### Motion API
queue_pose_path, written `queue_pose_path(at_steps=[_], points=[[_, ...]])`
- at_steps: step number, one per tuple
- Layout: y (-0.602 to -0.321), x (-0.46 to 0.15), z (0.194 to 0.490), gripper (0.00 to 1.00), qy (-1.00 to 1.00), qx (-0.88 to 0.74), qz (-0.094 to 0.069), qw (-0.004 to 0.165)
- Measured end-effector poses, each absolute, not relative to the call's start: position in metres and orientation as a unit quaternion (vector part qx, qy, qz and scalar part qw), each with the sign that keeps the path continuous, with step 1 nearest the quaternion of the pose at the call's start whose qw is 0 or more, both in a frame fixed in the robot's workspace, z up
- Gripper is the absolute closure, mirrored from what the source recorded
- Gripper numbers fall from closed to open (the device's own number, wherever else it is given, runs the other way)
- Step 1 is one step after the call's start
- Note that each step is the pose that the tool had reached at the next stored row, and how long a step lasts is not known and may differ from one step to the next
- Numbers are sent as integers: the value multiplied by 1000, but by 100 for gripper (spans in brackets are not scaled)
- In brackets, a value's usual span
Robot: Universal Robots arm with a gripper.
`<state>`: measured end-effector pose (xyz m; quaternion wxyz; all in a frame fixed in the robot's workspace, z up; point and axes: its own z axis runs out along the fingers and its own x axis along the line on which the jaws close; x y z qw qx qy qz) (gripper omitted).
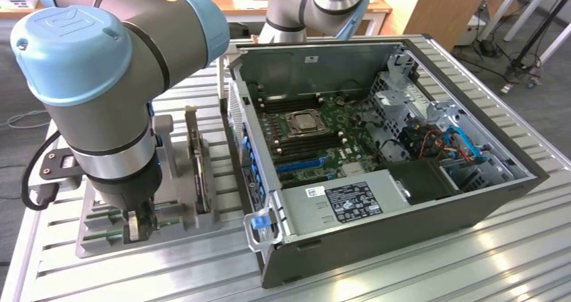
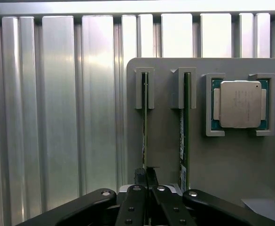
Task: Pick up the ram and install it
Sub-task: 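Pick up the ram and move it above insertion slot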
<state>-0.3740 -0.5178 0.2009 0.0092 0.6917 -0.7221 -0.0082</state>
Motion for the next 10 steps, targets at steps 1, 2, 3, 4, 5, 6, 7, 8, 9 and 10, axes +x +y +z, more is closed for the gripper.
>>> queue_pose_path(at_steps=[1,2,3,4,5,6,7,8,9,10], points=[[-518,-374,201,89,-722,692,-8,9],[-518,-374,201,89,-722,692,-8,9],[-518,-374,201,89,-722,692,-8,9],[-518,-374,201,89,-722,692,-8,9],[-518,-374,201,89,-721,693,-8,9],[-518,-374,201,89,-720,694,-8,9],[-518,-374,201,89,-719,695,-8,10],[-518,-374,201,89,-718,696,-8,10],[-518,-374,201,89,-717,697,-8,10],[-518,-374,201,89,-716,698,-8,10]])
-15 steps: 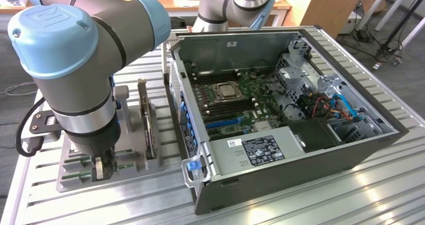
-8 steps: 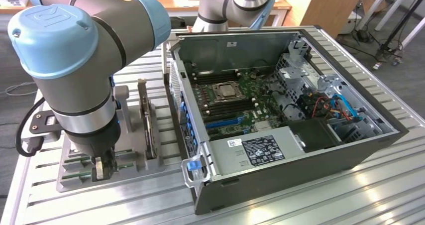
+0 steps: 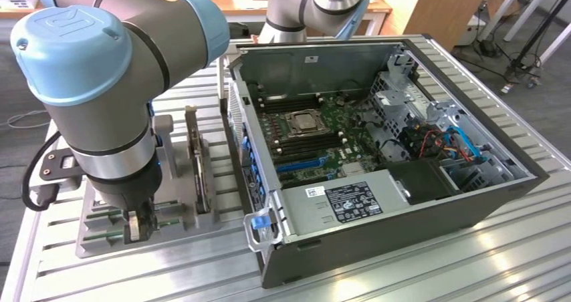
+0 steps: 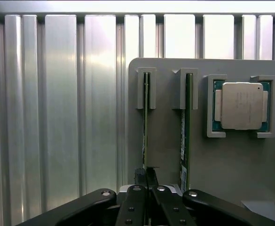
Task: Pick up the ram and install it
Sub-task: 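Pick up the ram and move it above insertion slot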
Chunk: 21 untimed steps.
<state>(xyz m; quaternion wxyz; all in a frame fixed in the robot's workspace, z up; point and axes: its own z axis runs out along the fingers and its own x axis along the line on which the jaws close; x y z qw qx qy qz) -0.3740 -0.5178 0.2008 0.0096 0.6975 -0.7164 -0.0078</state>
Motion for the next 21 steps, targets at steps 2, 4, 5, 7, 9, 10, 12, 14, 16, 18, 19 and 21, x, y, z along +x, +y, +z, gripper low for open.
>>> queue_pose_path(at_steps=[2,4,5,7,9,10,12,14,16,18,19,21], points=[[-518,-374,201,89,-716,698,-8,10],[-518,-374,201,89,-716,698,-8,10],[-518,-374,201,89,-716,698,-8,10],[-518,-374,202,89,-716,698,-8,10],[-518,-374,204,89,-716,698,-8,10],[-518,-374,205,89,-716,698,-8,10],[-518,-374,208,89,-716,698,-8,10],[-518,-374,210,89,-716,698,-8,10],[-518,-374,214,89,-716,698,-8,10],[-518,-374,217,89,-716,698,-8,10],[-518,-374,219,89,-716,698,-8,10],[-518,-374,223,89,-716,698,-8,10]])
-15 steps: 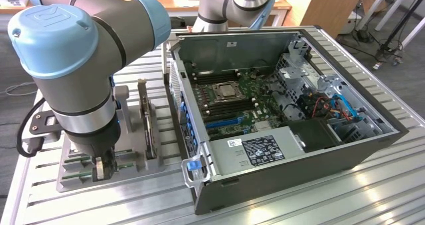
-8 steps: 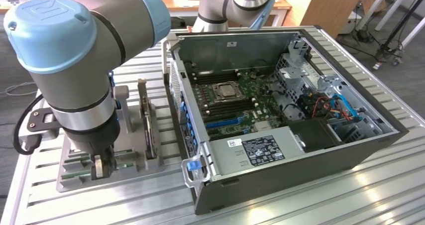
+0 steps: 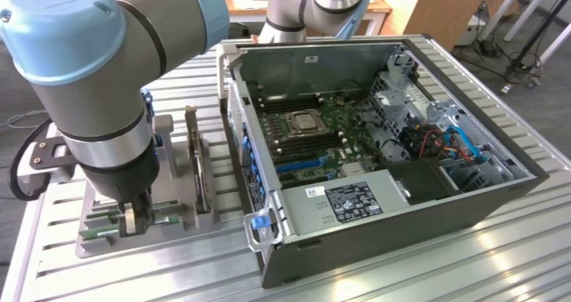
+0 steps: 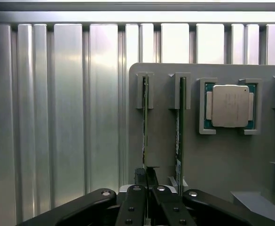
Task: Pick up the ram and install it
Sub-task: 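Pick up the ram and move it above insertion slot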
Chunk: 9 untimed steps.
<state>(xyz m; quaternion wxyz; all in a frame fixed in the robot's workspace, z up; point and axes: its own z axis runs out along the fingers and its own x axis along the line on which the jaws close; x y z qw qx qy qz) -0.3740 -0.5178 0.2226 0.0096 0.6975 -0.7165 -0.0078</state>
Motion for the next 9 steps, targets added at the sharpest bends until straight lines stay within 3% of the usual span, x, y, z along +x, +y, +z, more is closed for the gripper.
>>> queue_pose_path(at_steps=[9], points=[[-518,-374,246,89,-716,698,-8,10]])
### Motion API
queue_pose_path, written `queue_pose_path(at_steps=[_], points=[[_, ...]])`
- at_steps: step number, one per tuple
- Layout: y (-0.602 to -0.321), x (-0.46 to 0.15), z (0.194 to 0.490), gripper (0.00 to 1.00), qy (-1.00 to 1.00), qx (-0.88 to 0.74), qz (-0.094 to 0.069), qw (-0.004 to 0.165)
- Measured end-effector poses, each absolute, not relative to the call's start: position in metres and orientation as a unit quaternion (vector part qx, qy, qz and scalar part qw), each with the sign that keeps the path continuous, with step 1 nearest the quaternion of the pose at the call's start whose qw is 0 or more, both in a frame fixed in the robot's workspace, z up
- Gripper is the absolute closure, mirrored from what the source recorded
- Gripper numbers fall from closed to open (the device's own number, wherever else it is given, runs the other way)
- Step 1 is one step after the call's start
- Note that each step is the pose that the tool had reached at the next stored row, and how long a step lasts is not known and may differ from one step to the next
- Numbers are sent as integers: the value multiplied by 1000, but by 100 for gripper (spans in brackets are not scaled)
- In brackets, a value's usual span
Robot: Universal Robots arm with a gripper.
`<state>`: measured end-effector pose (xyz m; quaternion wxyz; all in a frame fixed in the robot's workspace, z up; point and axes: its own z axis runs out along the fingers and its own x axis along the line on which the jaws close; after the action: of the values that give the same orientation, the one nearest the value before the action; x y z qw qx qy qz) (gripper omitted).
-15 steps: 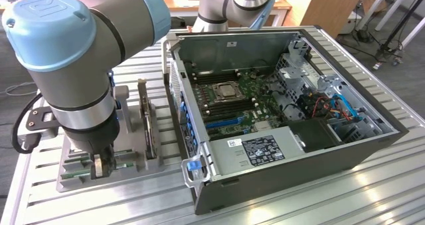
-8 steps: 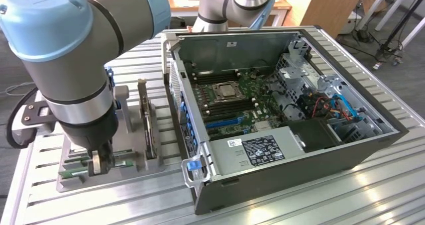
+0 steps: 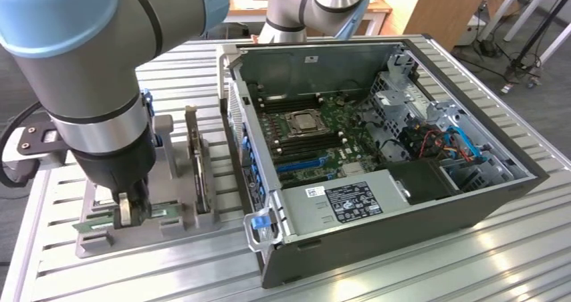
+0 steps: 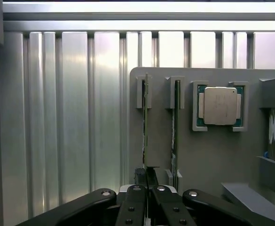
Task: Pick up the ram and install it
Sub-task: 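Pick up the ram and move it above insertion slot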
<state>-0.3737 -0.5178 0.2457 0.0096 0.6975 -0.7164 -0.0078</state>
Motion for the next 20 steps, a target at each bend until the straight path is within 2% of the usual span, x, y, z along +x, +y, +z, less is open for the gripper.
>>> queue_pose_path(at_steps=[20], points=[[-518,-373,295,89,-716,698,-8,10]])
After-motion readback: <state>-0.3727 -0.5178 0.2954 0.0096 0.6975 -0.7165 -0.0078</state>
